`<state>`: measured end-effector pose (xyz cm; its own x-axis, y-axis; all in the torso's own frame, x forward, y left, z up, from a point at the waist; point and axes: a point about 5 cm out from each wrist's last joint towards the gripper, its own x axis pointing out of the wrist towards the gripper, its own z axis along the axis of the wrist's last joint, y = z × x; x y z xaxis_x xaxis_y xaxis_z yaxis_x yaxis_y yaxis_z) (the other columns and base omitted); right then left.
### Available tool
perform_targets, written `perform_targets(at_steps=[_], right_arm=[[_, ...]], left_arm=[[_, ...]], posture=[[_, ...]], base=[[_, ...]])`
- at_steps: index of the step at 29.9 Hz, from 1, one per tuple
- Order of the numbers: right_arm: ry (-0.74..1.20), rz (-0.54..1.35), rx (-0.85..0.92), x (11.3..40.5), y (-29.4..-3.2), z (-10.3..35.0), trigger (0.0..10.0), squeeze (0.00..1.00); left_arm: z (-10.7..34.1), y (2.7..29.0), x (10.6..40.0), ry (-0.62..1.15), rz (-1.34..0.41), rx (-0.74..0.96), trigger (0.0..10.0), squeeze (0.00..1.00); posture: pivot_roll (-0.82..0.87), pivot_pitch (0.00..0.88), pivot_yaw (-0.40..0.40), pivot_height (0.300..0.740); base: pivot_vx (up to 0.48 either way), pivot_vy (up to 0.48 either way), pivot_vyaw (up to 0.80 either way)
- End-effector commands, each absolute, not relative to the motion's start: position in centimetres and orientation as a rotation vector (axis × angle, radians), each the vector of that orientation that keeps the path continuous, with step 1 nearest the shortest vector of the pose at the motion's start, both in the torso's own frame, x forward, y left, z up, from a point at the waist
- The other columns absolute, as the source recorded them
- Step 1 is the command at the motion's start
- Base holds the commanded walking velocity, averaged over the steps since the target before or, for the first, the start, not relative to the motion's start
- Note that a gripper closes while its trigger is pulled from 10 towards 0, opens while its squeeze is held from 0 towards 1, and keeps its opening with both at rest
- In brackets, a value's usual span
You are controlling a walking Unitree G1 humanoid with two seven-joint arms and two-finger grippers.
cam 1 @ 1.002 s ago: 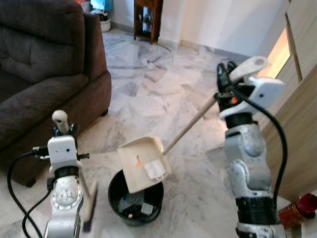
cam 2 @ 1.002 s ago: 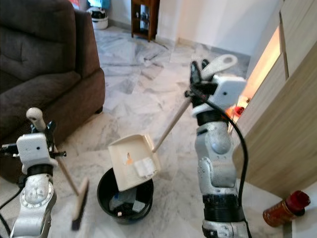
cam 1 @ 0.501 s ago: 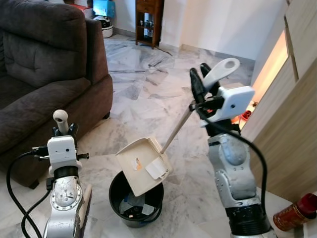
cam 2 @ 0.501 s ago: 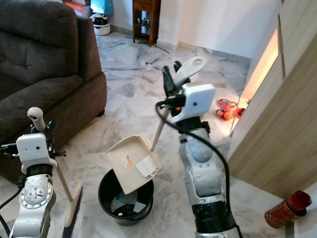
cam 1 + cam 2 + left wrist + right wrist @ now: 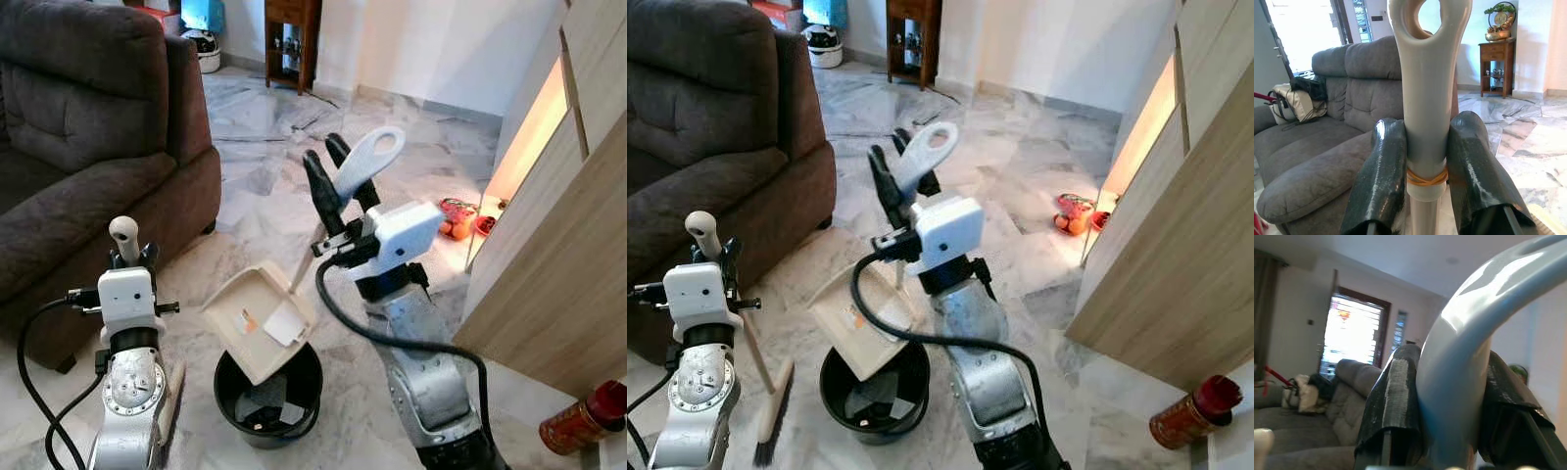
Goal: Sweep floor
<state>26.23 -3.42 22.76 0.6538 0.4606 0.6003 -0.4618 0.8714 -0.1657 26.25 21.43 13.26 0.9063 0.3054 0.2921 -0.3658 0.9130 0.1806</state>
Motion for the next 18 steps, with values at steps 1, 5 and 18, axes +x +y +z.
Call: perform_targets(at_steps=[1, 5, 18], right_arm=[[-0.797, 0.539, -0.006, 25.14, -3.25, 24.52, 10.0, 0.00], [-0.820, 0.571, -0.066, 24.72, -2.79, 24.41, 10.0, 0.00], [-0.849, 0.606, -0.148, 24.19, -2.34, 24.08, 10.0, 0.00]], left_arm=[[14.46, 21.04, 26.66, -0.329, 0.333, 0.253, 10.0, 0.00], [14.44, 20.96, 26.70, -0.330, 0.330, 0.252, 10.0, 0.00], [14.36, 20.94, 26.74, -0.328, 0.327, 0.253, 10.0, 0.00]], posture=[[0.07, 0.000, -0.054, 0.740], [0.07, 0.000, -0.055, 0.740], [0.07, 0.000, -0.054, 0.740]], base=[[0.000, 0.000, 0.00], [0.000, 0.000, 0.00], [0.000, 0.000, 0.00]])
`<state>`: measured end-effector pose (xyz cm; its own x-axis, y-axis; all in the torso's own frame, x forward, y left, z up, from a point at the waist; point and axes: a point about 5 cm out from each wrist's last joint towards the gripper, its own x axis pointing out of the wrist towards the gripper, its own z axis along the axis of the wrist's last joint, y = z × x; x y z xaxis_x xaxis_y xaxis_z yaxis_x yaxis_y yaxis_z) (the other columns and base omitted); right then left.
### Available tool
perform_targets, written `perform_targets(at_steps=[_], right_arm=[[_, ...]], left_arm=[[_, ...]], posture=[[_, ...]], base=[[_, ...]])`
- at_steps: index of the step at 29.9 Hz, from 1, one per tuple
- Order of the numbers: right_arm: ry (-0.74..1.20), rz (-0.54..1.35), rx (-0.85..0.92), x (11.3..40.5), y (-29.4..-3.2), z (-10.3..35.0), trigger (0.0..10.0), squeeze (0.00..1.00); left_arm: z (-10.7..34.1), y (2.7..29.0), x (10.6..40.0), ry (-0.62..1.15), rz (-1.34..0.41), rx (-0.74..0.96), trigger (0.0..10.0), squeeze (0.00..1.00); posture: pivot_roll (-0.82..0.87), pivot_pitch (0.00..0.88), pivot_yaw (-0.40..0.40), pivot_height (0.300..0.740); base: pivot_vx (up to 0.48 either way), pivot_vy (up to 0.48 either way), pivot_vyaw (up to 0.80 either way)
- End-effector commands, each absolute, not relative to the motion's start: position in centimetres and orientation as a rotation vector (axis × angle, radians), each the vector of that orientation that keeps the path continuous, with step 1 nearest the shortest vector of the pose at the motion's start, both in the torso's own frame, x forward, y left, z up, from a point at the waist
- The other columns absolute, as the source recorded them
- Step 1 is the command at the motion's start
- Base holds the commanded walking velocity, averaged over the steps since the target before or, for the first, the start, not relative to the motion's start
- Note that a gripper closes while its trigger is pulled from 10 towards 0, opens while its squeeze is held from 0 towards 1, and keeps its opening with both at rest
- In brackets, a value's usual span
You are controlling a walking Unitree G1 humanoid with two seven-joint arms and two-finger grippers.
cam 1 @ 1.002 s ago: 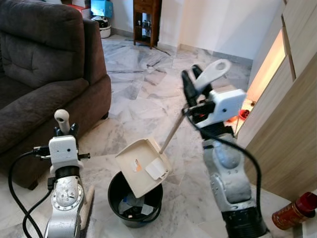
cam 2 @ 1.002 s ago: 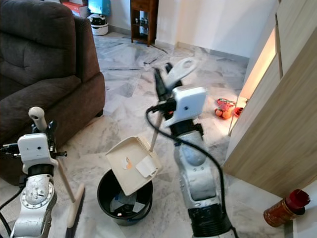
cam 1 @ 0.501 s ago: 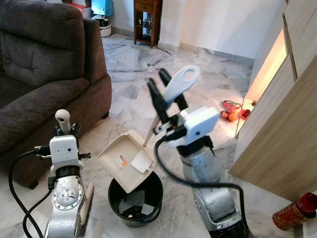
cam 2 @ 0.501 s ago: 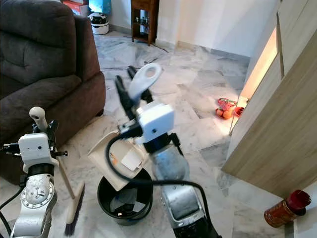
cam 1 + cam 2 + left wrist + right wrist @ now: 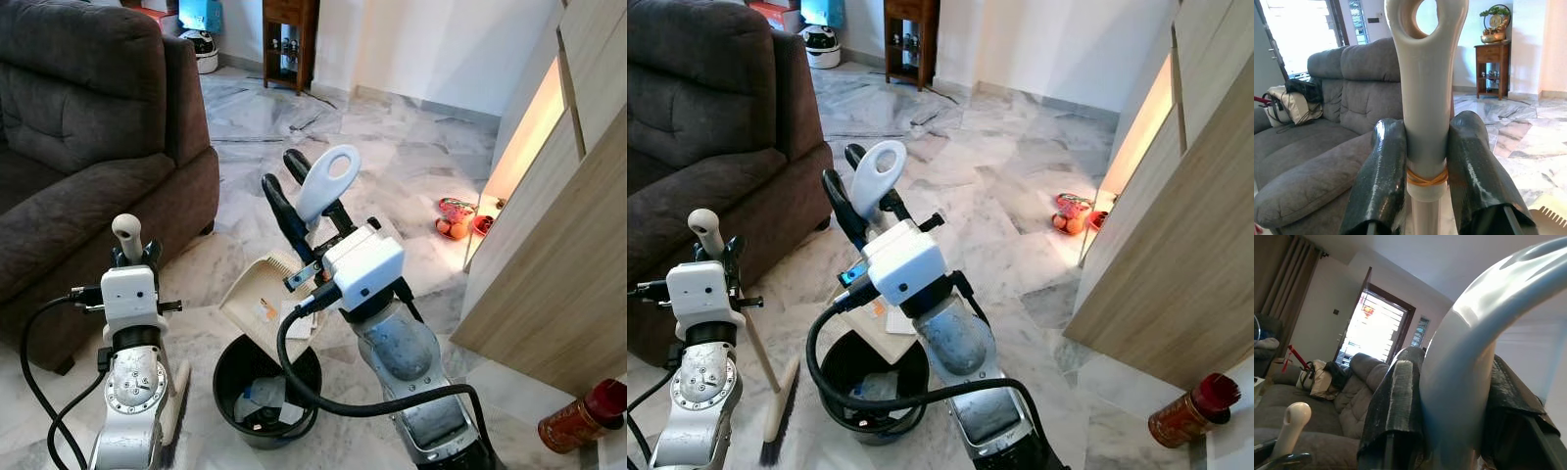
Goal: Sweep floor
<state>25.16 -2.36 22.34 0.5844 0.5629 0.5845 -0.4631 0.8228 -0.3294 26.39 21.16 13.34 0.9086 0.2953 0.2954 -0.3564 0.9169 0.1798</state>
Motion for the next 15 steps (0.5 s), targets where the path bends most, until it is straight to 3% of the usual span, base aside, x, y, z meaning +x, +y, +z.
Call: perform_targets(at_steps=[1, 15], right_arm=[[-0.850, 0.606, -0.149, 24.18, -2.33, 24.08, 10.0, 0.00], [-0.861, 0.603, -0.188, 24.20, -2.47, 23.94, 10.0, 0.00]], left_arm=[[14.36, 20.94, 26.74, -0.328, 0.326, 0.253, 10.0, 0.00], [14.49, 20.67, 27.02, -0.338, 0.318, 0.246, 10.0, 0.00]], posture=[[0.07, 0.000, -0.054, 0.740], [0.06, 0.000, -0.052, 0.740]], base=[[0.000, 0.000, 0.00], [0.000, 0.000, 0.00]])
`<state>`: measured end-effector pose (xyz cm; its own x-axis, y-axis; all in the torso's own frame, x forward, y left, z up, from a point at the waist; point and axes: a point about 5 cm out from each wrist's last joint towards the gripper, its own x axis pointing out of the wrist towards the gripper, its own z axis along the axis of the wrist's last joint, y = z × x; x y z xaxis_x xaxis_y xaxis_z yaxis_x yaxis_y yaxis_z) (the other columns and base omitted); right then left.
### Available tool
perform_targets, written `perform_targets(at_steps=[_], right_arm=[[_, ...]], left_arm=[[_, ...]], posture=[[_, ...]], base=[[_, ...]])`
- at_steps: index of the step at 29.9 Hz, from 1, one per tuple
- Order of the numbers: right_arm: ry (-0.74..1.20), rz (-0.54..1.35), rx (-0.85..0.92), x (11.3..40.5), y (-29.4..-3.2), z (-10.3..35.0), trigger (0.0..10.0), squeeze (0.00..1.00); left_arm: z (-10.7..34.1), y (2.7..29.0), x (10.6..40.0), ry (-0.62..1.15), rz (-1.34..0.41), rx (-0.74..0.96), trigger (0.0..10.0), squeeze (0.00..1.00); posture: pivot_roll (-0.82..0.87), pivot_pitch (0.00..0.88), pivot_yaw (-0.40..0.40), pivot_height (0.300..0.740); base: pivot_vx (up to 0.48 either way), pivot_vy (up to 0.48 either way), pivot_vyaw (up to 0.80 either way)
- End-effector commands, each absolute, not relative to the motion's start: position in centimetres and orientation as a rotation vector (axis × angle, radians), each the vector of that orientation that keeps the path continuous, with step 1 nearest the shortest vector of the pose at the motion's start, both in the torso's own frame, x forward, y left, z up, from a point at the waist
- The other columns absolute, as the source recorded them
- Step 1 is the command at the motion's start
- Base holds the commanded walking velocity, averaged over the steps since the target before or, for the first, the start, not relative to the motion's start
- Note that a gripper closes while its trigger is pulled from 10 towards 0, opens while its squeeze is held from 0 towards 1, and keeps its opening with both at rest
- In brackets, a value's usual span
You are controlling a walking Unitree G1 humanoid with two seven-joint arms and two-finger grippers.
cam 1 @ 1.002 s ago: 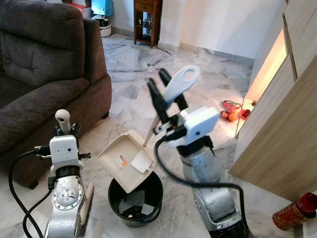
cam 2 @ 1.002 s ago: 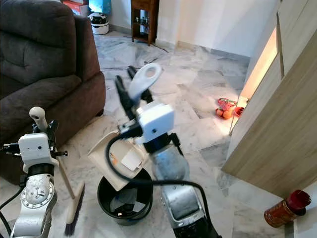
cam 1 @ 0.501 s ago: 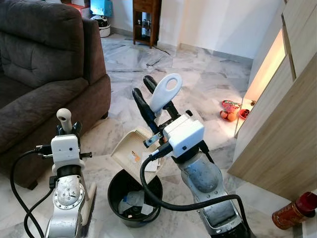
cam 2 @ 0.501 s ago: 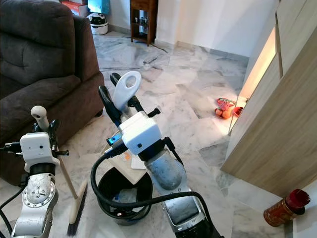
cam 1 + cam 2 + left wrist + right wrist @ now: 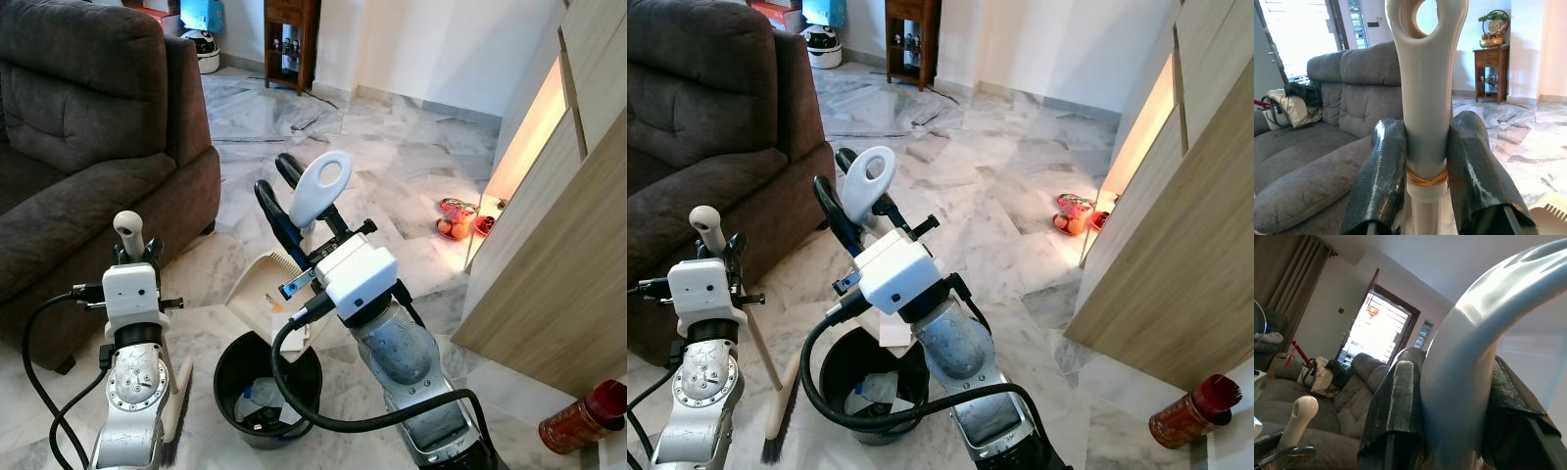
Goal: Sweep floor
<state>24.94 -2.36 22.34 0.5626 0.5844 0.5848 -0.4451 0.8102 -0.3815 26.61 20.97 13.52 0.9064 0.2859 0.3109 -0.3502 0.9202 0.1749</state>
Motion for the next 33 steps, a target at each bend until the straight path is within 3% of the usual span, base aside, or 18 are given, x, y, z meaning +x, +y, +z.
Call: perform_targets(at_steps=[1, 10, 18, 25, 33], right_arm=[[-0.852, 0.591, -0.174, 24.4, -2.6, 23.9, 10.0, 0.00], [-0.844, 0.526, -0.105, 25.3, -3.8, 24.7, 10.0, 0.00], [-0.897, 0.625, -0.270, 24.0, -2.5, 23.9, 10.0, 0.00], [-0.882, 0.642, -0.256, 23.9, -2.3, 23.6, 10.0, 0.00], [-0.831, 0.392, -0.199, 27.4, -5.3, 24.8, 10.0, 0.00]], left_arm=[[14.5, 20.6, 27.0, -0.338, 0.319, 0.246, 10.0, 0.00], [14.4, 20.7, 27.0, -0.339, 0.322, 0.243, 10.0, 0.00], [14.4, 20.8, 27.1, -0.338, 0.326, 0.244, 10.0, 0.00], [14.4, 20.8, 27.1, -0.339, 0.325, 0.245, 10.0, 0.00], [14.5, 20.7, 27.2, -0.343, 0.326, 0.241, 10.0, 0.00]], posture=[[0.06, 0.000, -0.054, 0.740], [0.06, 0.000, -0.058, 0.740], [0.06, 0.000, -0.055, 0.740], [0.06, 0.000, -0.055, 0.740], [0.06, 0.000, -0.057, 0.740]], base=[[0.000, 0.000, 0.00], [0.000, 0.000, 0.00], [0.000, 0.000, 0.00], [0.000, 0.000, 0.00], [0.000, 0.000, 0.00]])
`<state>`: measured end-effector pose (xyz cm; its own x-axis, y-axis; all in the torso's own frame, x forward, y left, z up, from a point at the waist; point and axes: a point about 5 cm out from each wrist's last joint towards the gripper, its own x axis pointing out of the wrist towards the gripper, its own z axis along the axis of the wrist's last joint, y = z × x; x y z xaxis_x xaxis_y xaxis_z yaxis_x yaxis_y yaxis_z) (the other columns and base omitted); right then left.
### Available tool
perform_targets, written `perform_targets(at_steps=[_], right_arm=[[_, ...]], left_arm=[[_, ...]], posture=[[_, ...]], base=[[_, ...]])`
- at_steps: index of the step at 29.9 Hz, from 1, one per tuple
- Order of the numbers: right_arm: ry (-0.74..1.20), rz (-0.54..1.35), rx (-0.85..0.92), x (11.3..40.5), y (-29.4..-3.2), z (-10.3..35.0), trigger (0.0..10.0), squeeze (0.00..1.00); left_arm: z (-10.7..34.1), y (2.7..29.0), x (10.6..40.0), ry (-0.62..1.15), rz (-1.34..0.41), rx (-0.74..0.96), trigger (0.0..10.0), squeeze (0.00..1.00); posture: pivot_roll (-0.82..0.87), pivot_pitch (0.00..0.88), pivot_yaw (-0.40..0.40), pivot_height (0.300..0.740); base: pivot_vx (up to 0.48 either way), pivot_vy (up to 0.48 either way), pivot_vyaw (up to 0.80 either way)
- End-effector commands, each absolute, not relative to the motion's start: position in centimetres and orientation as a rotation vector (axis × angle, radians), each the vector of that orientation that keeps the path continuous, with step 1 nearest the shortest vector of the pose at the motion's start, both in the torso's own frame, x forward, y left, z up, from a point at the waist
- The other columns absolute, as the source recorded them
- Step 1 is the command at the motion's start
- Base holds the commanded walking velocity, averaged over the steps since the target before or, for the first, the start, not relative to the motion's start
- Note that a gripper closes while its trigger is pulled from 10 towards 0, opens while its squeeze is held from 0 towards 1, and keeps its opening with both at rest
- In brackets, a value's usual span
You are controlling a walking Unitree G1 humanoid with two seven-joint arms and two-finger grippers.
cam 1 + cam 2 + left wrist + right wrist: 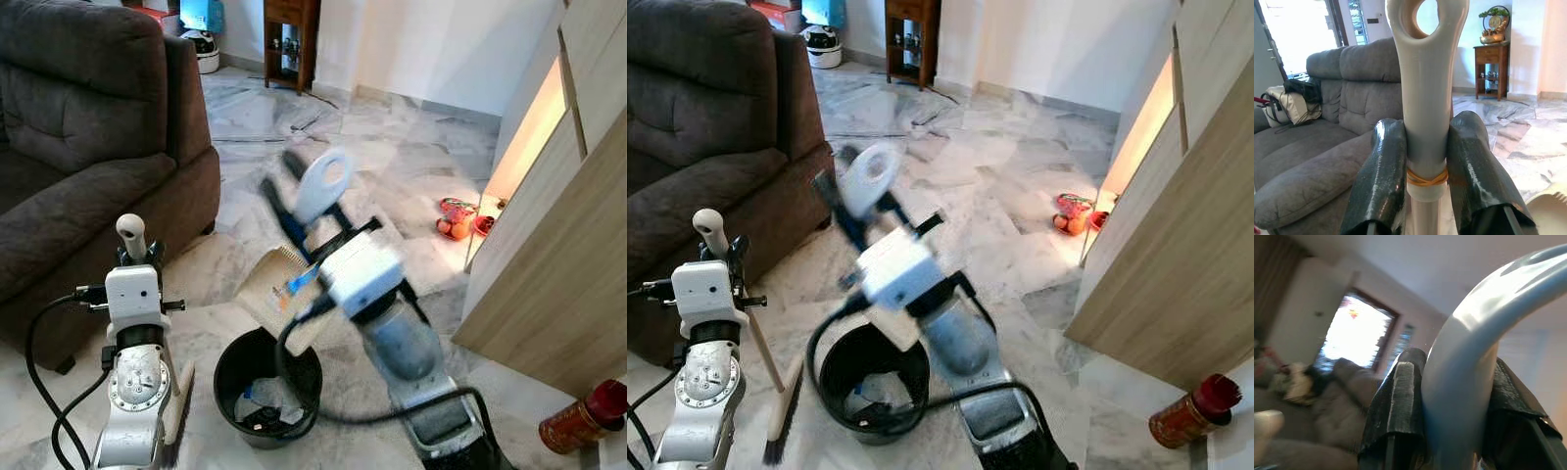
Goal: Sweep floor
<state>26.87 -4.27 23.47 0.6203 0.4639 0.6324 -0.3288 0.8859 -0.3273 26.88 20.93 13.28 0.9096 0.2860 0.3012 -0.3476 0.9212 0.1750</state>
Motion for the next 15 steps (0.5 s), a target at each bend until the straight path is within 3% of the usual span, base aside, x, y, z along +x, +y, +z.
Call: perform_targets(at_steps=[1, 9, 15], right_arm=[[-0.830, 0.376, -0.203, 27.6, -5.6, 24.9, 10.0, 0.00], [-0.771, 0.149, -0.322, 30.9, -10.9, 24.4, 10.0, 0.00], [-0.579, -0.054, -0.295, 32.8, -15.7, 20.7, 10.0, 0.00]], left_arm=[[14.5, 20.6, 27.2, -0.343, 0.326, 0.240, 10.0, 0.00], [14.5, 20.7, 27.2, -0.346, 0.327, 0.239, 10.0, 0.00], [14.2, 20.4, 27.2, -0.336, 0.316, 0.231, 10.0, 0.00]], posture=[[0.07, 0.000, -0.056, 0.740], [0.06, 0.000, -0.058, 0.740], [0.06, 0.000, -0.068, 0.740]], base=[[0.000, 0.000, 0.00], [0.000, 0.000, 0.00], [0.000, 0.000, 0.00]])
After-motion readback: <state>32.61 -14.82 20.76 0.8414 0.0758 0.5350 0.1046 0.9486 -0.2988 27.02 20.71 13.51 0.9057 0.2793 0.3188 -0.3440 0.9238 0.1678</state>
